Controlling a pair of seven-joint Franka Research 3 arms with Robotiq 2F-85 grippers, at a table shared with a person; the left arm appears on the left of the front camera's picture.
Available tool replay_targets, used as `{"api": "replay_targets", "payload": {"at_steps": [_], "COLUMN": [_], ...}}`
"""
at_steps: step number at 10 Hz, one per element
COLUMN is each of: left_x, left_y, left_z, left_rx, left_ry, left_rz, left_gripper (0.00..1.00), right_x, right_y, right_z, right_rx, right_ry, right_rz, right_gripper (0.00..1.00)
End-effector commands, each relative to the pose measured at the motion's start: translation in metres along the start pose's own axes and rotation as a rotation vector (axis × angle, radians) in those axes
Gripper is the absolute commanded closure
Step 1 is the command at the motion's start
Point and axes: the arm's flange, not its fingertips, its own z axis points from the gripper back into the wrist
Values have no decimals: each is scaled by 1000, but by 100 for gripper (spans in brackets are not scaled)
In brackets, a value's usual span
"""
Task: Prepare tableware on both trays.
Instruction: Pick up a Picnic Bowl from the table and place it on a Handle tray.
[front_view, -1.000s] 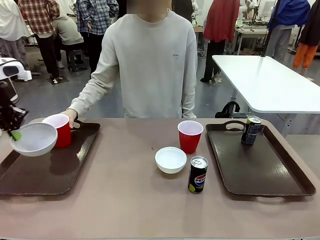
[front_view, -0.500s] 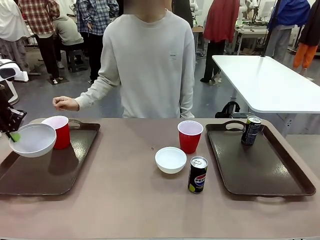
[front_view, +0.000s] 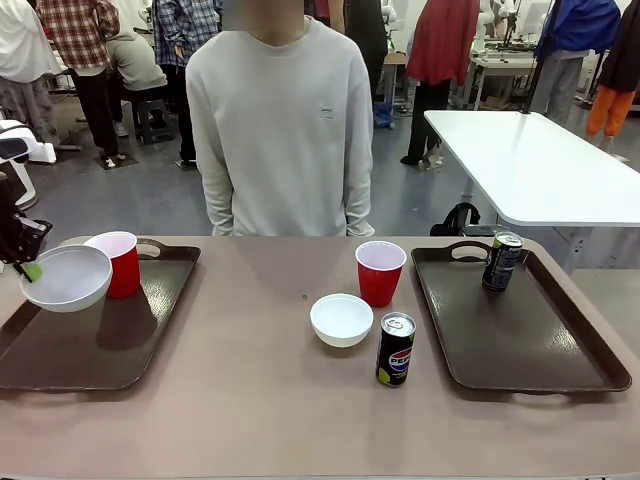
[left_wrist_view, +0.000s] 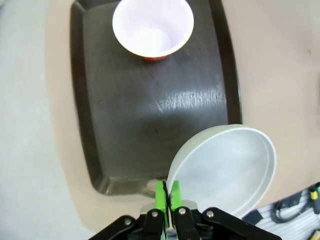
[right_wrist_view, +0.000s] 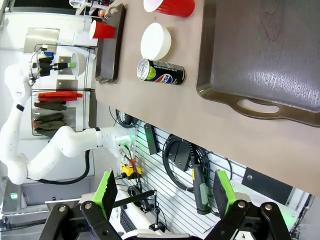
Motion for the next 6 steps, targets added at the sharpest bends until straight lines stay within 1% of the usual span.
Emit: {"api": "replay_targets", "payload": {"at_steps": [1,2,3,4,5,6], "left_x": [5,4,2,4,11,11], "left_y": [25,34,39,42,43,41], "left_z": [-36,-51,-65,-80,-92,-98], "left_rx": [-129,-158,-174,-174,-155,-139], "left_ry": [37,65,88,141,166,168], "left_rz": [-24,-44,-38,-14,-3,6], "left_gripper": [96,96,96,96,96,96], "right_x": [1,1,1,1,1,1], "right_y": [1,1,1,1,1,1], "right_z": [0,0,0,0,0,0], "right_rx": [26,26,26,26,26,26], "right_ry": [-8,-8,-8,-8,-8,-8], "right_rz": [5,5,5,5,5,5], "right_gripper": [0,0,0,0,0,0]}}
